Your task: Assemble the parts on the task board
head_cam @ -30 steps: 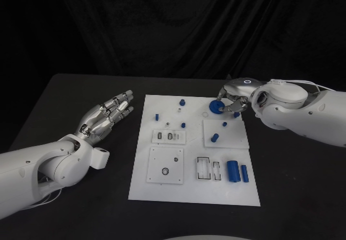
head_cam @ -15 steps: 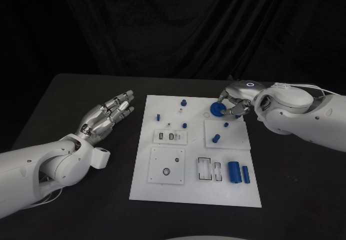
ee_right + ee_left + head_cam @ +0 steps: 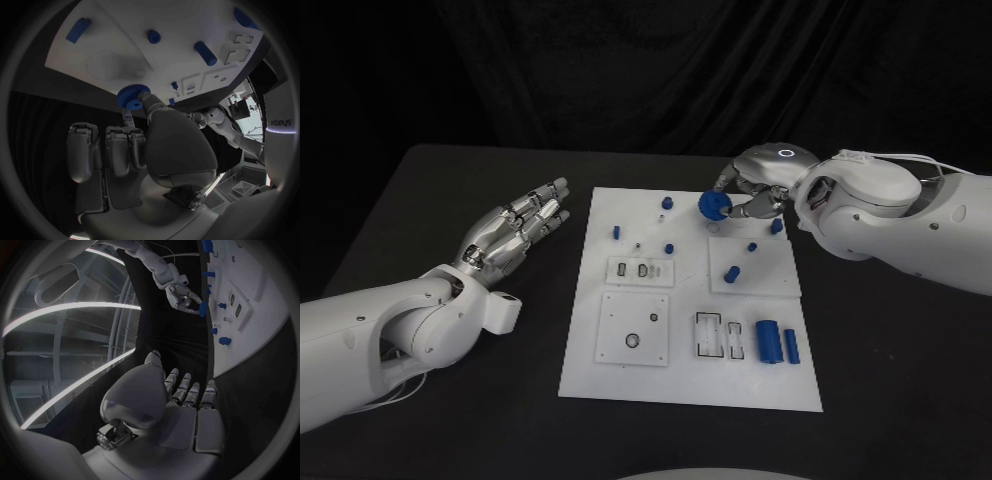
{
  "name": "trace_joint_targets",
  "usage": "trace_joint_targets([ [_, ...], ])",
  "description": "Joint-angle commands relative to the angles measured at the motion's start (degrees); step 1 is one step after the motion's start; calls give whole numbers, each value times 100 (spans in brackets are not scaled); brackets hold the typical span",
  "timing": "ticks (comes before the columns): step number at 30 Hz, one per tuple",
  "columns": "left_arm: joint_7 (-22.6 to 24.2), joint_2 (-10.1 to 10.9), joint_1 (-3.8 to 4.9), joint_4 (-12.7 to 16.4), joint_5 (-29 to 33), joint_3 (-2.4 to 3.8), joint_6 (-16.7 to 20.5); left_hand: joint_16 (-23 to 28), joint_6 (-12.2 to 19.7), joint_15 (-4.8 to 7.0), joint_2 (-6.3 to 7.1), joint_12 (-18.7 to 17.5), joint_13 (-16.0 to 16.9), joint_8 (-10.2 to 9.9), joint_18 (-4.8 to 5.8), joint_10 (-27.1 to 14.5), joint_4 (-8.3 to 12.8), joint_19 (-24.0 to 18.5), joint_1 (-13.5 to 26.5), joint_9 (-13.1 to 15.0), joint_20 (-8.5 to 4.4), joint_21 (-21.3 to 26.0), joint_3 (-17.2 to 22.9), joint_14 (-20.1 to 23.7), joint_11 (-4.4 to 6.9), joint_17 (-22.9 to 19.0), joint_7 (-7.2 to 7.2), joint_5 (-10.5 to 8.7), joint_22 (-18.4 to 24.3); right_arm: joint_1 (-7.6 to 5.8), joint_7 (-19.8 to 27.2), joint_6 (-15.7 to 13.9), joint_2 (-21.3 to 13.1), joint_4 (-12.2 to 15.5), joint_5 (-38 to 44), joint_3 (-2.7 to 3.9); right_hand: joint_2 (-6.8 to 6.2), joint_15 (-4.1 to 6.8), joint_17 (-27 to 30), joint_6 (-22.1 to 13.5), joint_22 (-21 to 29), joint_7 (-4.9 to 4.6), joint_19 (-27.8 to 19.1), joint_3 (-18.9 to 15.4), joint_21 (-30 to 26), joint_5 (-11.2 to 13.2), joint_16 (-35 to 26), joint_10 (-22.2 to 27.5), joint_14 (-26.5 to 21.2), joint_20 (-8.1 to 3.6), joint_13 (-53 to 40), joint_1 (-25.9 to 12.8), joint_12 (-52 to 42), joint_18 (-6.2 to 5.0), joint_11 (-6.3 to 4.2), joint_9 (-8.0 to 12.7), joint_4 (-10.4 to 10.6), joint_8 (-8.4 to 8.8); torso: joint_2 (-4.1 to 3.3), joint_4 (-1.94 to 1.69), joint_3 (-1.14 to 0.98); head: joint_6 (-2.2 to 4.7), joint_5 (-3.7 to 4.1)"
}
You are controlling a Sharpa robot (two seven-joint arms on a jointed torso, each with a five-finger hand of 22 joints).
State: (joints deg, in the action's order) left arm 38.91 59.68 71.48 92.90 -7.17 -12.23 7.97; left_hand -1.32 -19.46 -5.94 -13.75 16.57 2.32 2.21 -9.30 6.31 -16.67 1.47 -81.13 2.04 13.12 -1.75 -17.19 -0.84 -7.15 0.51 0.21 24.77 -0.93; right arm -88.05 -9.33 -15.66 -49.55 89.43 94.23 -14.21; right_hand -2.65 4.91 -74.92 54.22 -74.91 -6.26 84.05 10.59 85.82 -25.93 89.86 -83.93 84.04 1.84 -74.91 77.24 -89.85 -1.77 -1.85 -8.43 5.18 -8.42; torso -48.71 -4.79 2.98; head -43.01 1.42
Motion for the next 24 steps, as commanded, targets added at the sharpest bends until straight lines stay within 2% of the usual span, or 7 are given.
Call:
trace_joint_targets([
  [1,1103,-4,4,3,20,5,-79,17,37,-24,-12,1,-4,-20,-102,-20,0,3,-53,3,31,-17,31,1,-24,-8,20,20,2,-15,26,-159,95,5,43,4,-5,1,-1508,308,-1118,283,257,34,42,-18,14,-607,596,-36,-1509,-51,-15,36,31,-1287,2,-770,-3,-1,-1,-16,-2],
  [10,1086,-35,3,-6,20,5,-98,15,30,-28,-10,2,-4,-18,-102,-18,-2,2,-58,4,32,-17,31,0,-29,-7,25,19,3,-4,131,-95,544,-197,43,4,-5,-13,-1508,277,-1125,267,263,48,47,-32,14,-607,596,-27,-1509,-62,-15,38,53,-1303,3,-760,-6,-15,-3,-16,47],
  [16,1075,-56,3,-9,20,5,-108,15,30,-28,-10,2,-4,-18,-102,-18,-2,2,-58,4,32,-17,31,0,-29,-7,25,19,3,40,169,51,870,-418,43,5,-8,-30,-1508,238,-1117,246,256,68,38,-38,14,-607,596,-14,-1509,-58,-15,35,74,-1315,-8,-742,0,-5,4,-31,38],
  [24,1064,-76,3,-21,20,5,-118,15,17,-32,-9,5,-3,-16,-102,-16,-3,2,-61,6,33,-17,31,-1,-33,-7,30,20,3,124,216,227,1165,-643,43,5,-11,-77,-1508,142,-1102,195,241,111,19,-14,14,-607,596,24,-1509,-83,-15,29,128,-1326,-10,-669,-3,-16,11,-46,45],
])
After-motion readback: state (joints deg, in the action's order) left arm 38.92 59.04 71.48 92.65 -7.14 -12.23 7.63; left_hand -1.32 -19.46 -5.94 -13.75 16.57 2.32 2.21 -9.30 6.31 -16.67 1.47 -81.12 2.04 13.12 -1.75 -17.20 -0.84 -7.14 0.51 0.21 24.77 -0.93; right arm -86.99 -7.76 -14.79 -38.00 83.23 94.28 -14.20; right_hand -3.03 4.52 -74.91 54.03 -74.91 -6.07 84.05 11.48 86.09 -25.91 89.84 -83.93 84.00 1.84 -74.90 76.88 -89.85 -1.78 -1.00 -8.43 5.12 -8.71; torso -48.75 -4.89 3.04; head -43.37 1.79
